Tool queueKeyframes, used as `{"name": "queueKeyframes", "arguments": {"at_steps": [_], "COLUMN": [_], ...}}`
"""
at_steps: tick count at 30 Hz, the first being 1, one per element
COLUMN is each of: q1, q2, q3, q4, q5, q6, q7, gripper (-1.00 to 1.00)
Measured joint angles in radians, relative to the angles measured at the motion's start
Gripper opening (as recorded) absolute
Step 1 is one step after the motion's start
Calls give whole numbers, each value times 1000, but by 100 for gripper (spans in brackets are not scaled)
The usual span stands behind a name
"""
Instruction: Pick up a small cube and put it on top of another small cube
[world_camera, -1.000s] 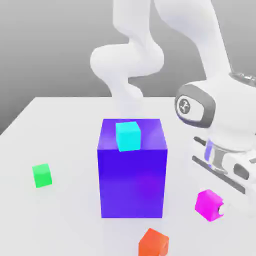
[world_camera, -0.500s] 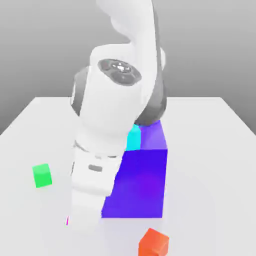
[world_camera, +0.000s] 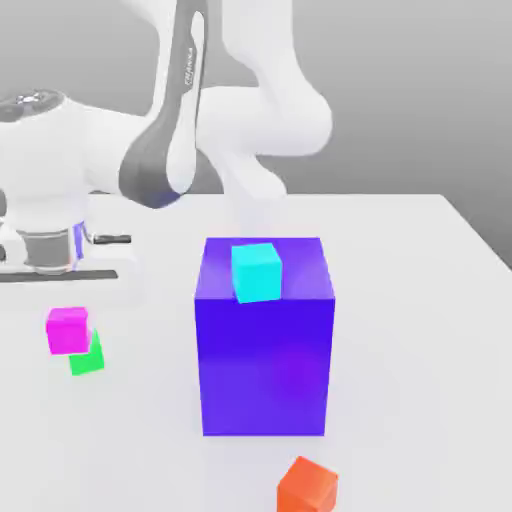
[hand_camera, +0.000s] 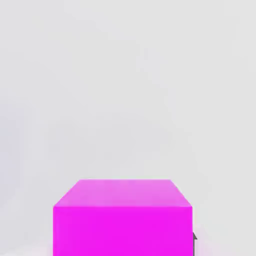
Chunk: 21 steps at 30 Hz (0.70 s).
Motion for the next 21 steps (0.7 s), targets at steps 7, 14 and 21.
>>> {"name": "queueKeyframes", "arguments": {"at_steps": [7,14,21], "q1": [-175,-192,-189], "q2": [-94,-78,-42], "q3": [-34,-35,-37], "q4": [-120,-122,-117], "q5": [-42,-58,-60], "q6": [60,97,136], "q7": [385,418,419], "gripper": [-100,-100,-100]}}
